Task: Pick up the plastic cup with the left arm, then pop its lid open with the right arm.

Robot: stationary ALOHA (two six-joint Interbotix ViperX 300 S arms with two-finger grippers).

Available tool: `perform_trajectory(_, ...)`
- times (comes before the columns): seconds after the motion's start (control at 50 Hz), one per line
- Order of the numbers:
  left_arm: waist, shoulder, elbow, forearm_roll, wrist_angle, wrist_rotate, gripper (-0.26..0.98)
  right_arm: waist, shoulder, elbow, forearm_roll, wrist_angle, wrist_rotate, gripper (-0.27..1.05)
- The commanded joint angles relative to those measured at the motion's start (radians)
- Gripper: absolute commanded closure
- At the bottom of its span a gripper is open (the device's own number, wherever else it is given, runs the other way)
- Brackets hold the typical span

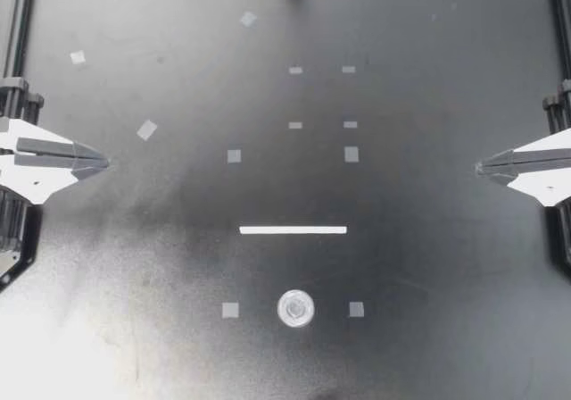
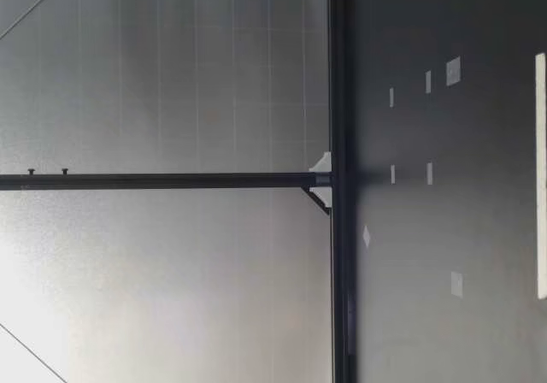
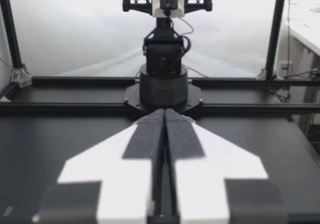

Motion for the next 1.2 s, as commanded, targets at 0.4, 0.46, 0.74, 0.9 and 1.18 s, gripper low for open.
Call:
perform_trajectory(0.4, -0.012, 0.060, 0.074, -0.025, -0.011, -0.006, 0.78, 0.002, 0.077, 0.011, 0.029, 0.044, 0.129, 0.85)
perform_trajectory(0.46, -0.012, 0.109, 0.040, -0.025, -0.003, -0.003, 0.78, 0.000, 0.097, -0.034, 0.028, 0.118, 0.126, 0.85)
perform_trajectory(0.74, -0.015, 0.403, -0.091, -0.025, 0.003, -0.028, 0.73, 0.002, 0.222, -0.210, 0.021, 0.394, 0.127, 0.85)
perform_trajectory(0.9, -0.064, 0.534, -0.132, -0.025, -0.026, -0.041, 0.59, 0.002, 0.331, -0.216, 0.038, 0.410, 0.129, 0.85)
perform_trajectory(1.18, -0.098, 0.673, -0.143, -0.025, -0.117, -0.101, 0.24, 0.058, 0.551, -0.282, 0.075, 0.379, 0.127, 0.85)
